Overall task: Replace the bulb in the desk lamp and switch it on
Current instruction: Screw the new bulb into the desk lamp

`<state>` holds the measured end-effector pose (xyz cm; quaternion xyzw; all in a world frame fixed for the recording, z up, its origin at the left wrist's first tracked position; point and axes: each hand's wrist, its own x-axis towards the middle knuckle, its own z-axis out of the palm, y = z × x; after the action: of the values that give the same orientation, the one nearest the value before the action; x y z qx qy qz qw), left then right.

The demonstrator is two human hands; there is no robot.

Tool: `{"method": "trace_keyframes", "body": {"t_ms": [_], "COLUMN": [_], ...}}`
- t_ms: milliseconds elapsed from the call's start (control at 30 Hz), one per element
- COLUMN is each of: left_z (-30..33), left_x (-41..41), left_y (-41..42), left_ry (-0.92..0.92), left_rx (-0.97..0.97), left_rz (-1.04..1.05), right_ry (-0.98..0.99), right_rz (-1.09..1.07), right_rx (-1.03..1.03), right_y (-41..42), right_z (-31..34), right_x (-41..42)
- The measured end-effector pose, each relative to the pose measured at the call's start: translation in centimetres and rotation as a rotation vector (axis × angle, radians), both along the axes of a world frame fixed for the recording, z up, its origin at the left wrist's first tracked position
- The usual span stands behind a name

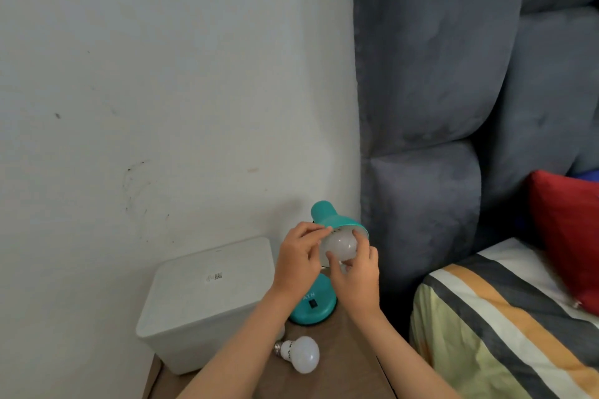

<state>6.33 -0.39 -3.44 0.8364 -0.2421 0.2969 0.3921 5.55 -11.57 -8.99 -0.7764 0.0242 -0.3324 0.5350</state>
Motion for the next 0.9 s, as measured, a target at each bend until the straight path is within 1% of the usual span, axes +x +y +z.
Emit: {"method": "trace_keyframes", "body": {"t_ms": [200,367,433,500,567,667,800,900], "left_z": [0.1,0.2,0.2,0.3,0.4,0.5,0.5,0.5], "left_x": [-0.3,-0.4,-0.5,-0.6,-0.7,-0.7,-0.7,-0.7], "left_y": [-0.1,-0.1,-0.2,-0.2,-0.2,-0.2,-0.2,-0.2], "left_ry": [0.055,0.08,0.084,0.096,0.103,0.104,0.113,0.122], "left_rx": [-0.029,-0.034,-0.041,-0.052,-0.058,-0.059,-0.087,-0.1], "left_rz": [-0.008,-0.017,-0.015,-0.011,-0.012,-0.014,-0.007,-0.017], "right_ry": [-0.045,0.006,-0.031,-0.07,-0.052,0.01,-0.061,-0.001], "right_rz": [-0.013,-0.02,-0.035,-0.027,-0.023,-0.044,-0.028,-0.034], "right_rx": [-0.034,0.142,0.154,0.122,0.133,0.22,0.14,0.193], "right_y": [0.8,1.1,1.3,1.6,1.5,1.4,1.8,1.7], "right_z": [-0.9,-0.4,-0.3,-0.5,-0.6,-0.2,-0.3,-0.2], "right_x": [-0.2,-0.4,-0.5,-0.7,-0.9,-0.9,-0.9,-0.9]}}
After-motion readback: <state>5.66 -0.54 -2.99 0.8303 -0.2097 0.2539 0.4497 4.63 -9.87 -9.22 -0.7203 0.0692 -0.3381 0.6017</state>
